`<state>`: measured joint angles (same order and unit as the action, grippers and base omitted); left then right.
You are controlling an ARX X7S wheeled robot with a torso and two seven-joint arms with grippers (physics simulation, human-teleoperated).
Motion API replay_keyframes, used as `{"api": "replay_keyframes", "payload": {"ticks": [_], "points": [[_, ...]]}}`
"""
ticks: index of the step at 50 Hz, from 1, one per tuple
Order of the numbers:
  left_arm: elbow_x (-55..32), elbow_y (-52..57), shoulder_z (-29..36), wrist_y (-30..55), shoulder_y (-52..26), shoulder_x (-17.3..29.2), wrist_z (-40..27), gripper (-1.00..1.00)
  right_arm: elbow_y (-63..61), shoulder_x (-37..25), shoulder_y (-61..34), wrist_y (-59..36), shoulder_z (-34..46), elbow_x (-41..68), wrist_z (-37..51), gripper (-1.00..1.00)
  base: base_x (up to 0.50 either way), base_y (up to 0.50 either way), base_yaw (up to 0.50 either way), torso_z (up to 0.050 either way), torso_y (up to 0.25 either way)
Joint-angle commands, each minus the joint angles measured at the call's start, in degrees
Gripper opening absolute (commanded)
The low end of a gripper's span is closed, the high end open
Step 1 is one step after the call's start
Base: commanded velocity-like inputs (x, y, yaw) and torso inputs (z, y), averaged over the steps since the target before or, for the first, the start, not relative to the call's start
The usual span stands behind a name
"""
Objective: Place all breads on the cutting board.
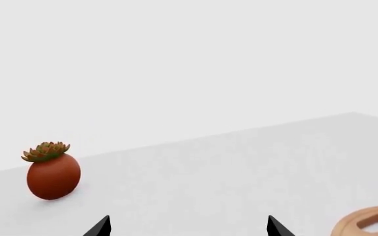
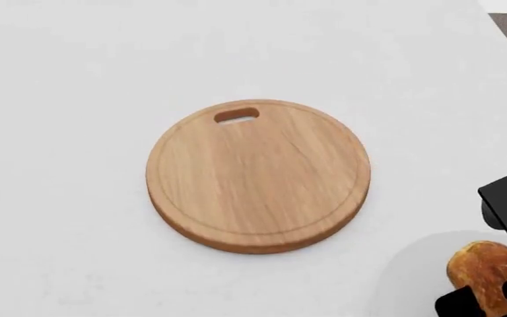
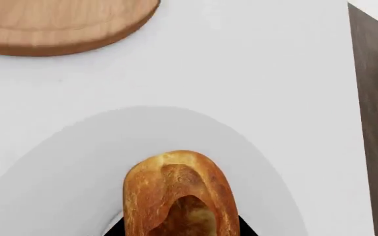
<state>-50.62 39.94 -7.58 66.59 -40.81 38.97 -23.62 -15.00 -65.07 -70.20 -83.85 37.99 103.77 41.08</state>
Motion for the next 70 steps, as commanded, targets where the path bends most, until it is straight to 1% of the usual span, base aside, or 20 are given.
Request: {"api": "replay_keyframes", "payload": {"ticks": [1,7,11,14,16,23,27,33,43,49,55,59,60,67,70], "points": [[0.91,-0.31,-1.61,-0.46,0.04,-1.30,1.26,1.00,-1.00,6.43,-12.20,-3.72,3.36,9.53,6.16,-1.00,0.00,0.00,0.00,0.000,0.000],[0.66,-0.37,-1.83,-0.51,0.08,-1.44,0.98,1.00,0.99,10.13,-18.19,-4.85,6.82,11.01,6.34,-1.00,0.00,0.00,0.00,0.000,0.000],[1.21,-0.31,-1.62,-1.46,0.35,-1.34,1.31,1.00,3.30,13.63,-22.82,-5.44,9.16,8.94,3.49,-1.00,0.00,0.00,0.00,0.000,0.000],[1.14,-0.37,-1.65,-1.73,0.42,-1.34,1.46,1.00,3.73,15.29,-23.99,-5.16,10.38,6.49,0.77,-1.00,0.00,0.00,0.00,0.000,0.000],[0.88,-0.42,-1.70,-1.55,0.37,-1.33,1.43,1.00,4.58,16.85,-24.69,-5.01,10.88,3.70,-1.83,-1.00,0.00,0.00,0.00,0.000,0.000],[0.83,-0.43,-1.76,-1.61,0.40,-1.37,1.01,1.00,8.39,22.91,-28.18,-3.76,13.82,-10.79,-16.02,-1.00,0.00,0.00,0.00,0.000,0.000],[0.69,-0.46,-1.85,-1.62,0.41,-1.42,0.82,1.00,12.37,26.52,-30.13,-0.56,17.79,-20.95,-25.71,-1.00,0.00,0.00,0.00,0.000,0.000],[0.37,-0.51,-1.97,-1.28,0.32,-1.47,0.34,1.00,18.76,31.21,-31.81,5.26,23.86,-31.17,-36.23,-1.00,0.00,0.00,0.00,0.000,0.000],[0.29,-0.47,-1.77,-0.91,0.18,-1.28,-0.40,1.00,32.94,39.16,-32.77,14.60,31.45,-42.27,-48.33,-1.00,0.00,0.00,0.00,0.000,0.000],[0.17,-0.47,-1.73,-0.68,0.11,-1.22,-0.86,1.00,39.78,42.68,-32.40,18.29,34.64,-46.13,-52.94,-1.00,0.00,0.00,0.00,0.000,0.000],[0.05,-0.49,-1.75,-0.65,0.10,-1.21,-1.16,1.00,44.27,45.21,-31.48,20.95,36.30,-48.35,-55.14,-1.00,0.00,0.00,0.00,0.000,0.000],[0.12,-0.47,-1.74,-0.72,0.13,-1.22,-1.39,1.00,49.50,47.37,-30.42,23.41,37.50,-50.13,-57.25,-1.00,0.00,0.00,0.00,0.000,0.000],[0.05,-0.48,-1.76,-0.67,0.11,-1.22,-1.44,1.00,51.83,48.21,-30.24,23.72,36.85,-49.93,-57.23,-1.00,0.00,0.00,0.00,0.000,0.000],[-0.13,-0.52,-1.73,-0.66,0.09,-1.15,-1.65,1.00,57.35,51.23,-29.11,26.65,38.07,-51.81,-59.51,-1.00,0.00,0.00,0.00,0.000,0.000],[-0.22,-0.54,-1.77,-0.56,0.07,-1.17,-1.90,1.00,57.79,51.43,-28.49,27.08,37.79,-51.70,-59.27,-1.00,0.00,0.00,0.00,0.000,0.000]]}}
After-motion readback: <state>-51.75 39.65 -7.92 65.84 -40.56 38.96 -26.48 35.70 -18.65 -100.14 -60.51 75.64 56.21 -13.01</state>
